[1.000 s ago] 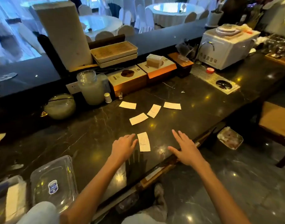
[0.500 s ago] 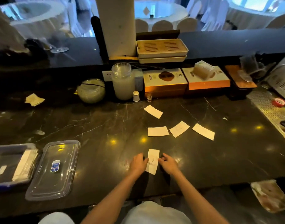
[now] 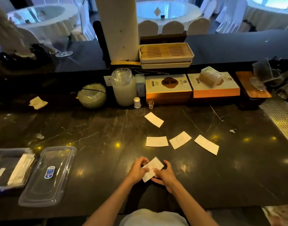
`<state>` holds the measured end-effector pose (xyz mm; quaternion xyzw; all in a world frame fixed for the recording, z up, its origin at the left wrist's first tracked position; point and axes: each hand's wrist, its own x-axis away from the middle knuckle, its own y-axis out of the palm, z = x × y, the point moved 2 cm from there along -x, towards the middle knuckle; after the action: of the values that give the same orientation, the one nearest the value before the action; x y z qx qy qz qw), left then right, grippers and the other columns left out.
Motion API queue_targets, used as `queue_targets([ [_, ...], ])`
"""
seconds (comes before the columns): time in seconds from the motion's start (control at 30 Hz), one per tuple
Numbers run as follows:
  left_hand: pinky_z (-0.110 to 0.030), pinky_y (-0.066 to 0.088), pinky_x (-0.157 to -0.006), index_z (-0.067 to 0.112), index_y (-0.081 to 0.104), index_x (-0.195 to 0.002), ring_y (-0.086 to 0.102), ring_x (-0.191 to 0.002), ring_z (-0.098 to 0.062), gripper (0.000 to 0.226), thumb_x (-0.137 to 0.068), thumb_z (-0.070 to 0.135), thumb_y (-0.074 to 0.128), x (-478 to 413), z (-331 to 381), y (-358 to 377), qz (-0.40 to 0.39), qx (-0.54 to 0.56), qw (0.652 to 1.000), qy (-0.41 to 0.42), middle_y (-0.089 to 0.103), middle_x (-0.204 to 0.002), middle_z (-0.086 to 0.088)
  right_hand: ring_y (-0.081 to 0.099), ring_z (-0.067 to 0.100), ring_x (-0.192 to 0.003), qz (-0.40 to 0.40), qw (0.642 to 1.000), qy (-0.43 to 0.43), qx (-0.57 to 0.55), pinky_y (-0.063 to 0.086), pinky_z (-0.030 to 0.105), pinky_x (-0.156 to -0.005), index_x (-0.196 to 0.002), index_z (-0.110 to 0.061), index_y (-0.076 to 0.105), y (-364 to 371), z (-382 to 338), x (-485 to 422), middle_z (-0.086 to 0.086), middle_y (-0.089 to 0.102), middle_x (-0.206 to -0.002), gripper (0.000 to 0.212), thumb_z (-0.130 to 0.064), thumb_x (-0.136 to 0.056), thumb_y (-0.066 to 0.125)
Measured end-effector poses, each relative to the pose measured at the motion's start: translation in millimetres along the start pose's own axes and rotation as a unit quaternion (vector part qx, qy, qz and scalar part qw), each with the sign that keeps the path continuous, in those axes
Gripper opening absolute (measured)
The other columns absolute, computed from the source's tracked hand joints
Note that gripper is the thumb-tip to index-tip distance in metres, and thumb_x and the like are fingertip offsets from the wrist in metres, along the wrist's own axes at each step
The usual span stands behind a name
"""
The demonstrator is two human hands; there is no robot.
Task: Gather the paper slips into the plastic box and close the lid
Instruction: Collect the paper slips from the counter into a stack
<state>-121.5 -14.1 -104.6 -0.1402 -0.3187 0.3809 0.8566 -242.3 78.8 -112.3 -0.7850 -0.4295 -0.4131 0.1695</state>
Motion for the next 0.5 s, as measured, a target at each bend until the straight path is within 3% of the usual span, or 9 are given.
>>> queue_targets([
  [0.07, -0.018, 0.043, -0.080, 0.005, 0.063, -0.108, 0.052, -0.100, -0.015, 0.025, -0.085, -0.004, 0.062, -6, 8, -5, 0.002, -0.001, 1.000, 0.003, 0.053, -0.107, -0.004, 0.070, 0.029, -0.094, -0.023, 0.998, -0.022, 0.053, 0.063, 0.044, -0.071, -0.154, -0.039, 0.011, -7, -13, -4, 0.020, 0.057, -0.131, 0.094, 0.002, -0.089, 0.066],
  [0.17, -0.020, 0.040, -0.086, 0.005, 0.067, -0.108, 0.052, -0.101, -0.014, 0.026, -0.085, -0.003, 0.063, -8, 22, -7, 0.005, -0.015, 1.000, 0.010, 0.056, -0.108, -0.004, 0.072, 0.021, -0.071, -0.069, 0.976, -0.071, 0.193, 0.062, 0.038, -0.065, -0.154, -0.045, -0.004, -13, -31, -8, 0.021, 0.064, -0.118, 0.106, -0.001, -0.089, 0.067],
  [0.23, -0.023, 0.043, -0.091, 0.009, 0.069, -0.107, 0.055, -0.103, -0.015, 0.024, -0.086, 0.000, 0.062, -7, 31, -7, 0.007, -0.037, 0.999, 0.020, 0.061, -0.111, -0.004, 0.070, 0.022, -0.067, -0.098, 0.955, -0.074, 0.269, 0.061, 0.039, -0.064, -0.152, -0.048, -0.011, -15, -42, -6, 0.021, 0.064, -0.116, 0.112, -0.004, -0.088, 0.070],
  [0.3, -0.029, 0.049, -0.093, 0.011, 0.072, -0.103, 0.060, -0.105, -0.017, 0.023, -0.087, -0.001, 0.060, -7, 39, -8, -0.006, -0.063, 0.997, 0.039, 0.066, -0.111, -0.006, 0.073, 0.027, -0.081, -0.106, 0.921, -0.094, 0.362, 0.061, 0.043, -0.072, -0.149, -0.050, -0.018, -18, -54, -5, 0.021, 0.058, -0.130, 0.122, -0.013, -0.083, 0.077],
  [0.37, -0.034, 0.053, -0.093, 0.011, 0.074, -0.100, 0.062, -0.103, -0.017, 0.028, -0.085, -0.006, 0.057, -11, 52, -7, -0.040, -0.103, 0.992, 0.068, 0.068, -0.108, -0.007, 0.066, 0.033, -0.113, -0.078, 0.857, -0.154, 0.485, 0.054, 0.046, -0.089, -0.148, -0.048, -0.024, -23, -67, -5, 0.015, 0.049, -0.145, 0.132, -0.027, -0.075, 0.084],
  [0.4, -0.035, 0.054, -0.092, 0.012, 0.074, -0.100, 0.062, -0.102, -0.017, 0.030, -0.085, -0.007, 0.057, -13, 61, -5, -0.059, -0.130, 0.987, 0.079, 0.068, -0.108, -0.007, 0.062, 0.034, -0.119, -0.066, 0.829, -0.182, 0.525, 0.050, 0.046, -0.095, -0.147, -0.046, -0.026, -26, -72, -6, 0.013, 0.053, -0.143, 0.134, -0.032, -0.074, 0.085],
  [0.43, -0.036, 0.055, -0.091, 0.012, 0.074, -0.100, 0.062, -0.102, -0.017, 0.030, -0.084, -0.007, 0.058, -14, 69, -2, -0.071, -0.147, 0.983, 0.086, 0.067, -0.107, -0.006, 0.063, 0.033, -0.116, -0.067, 0.817, -0.199, 0.537, 0.051, 0.045, -0.096, -0.147, -0.045, -0.028, -30, -76, -9, 0.013, 0.060, -0.135, 0.134, -0.031, -0.075, 0.084],
  [0.5, -0.033, 0.056, -0.089, 0.015, 0.073, -0.101, 0.063, -0.099, -0.013, 0.026, -0.084, -0.002, 0.062, -18, 87, 8, -0.066, -0.120, 0.987, 0.089, 0.068, -0.104, -0.003, 0.068, 0.034, -0.103, -0.084, 0.833, -0.199, 0.509, 0.056, 0.047, -0.091, -0.147, -0.043, -0.029, -44, -81, -12, 0.018, 0.068, -0.115, 0.130, -0.024, -0.079, 0.081],
])
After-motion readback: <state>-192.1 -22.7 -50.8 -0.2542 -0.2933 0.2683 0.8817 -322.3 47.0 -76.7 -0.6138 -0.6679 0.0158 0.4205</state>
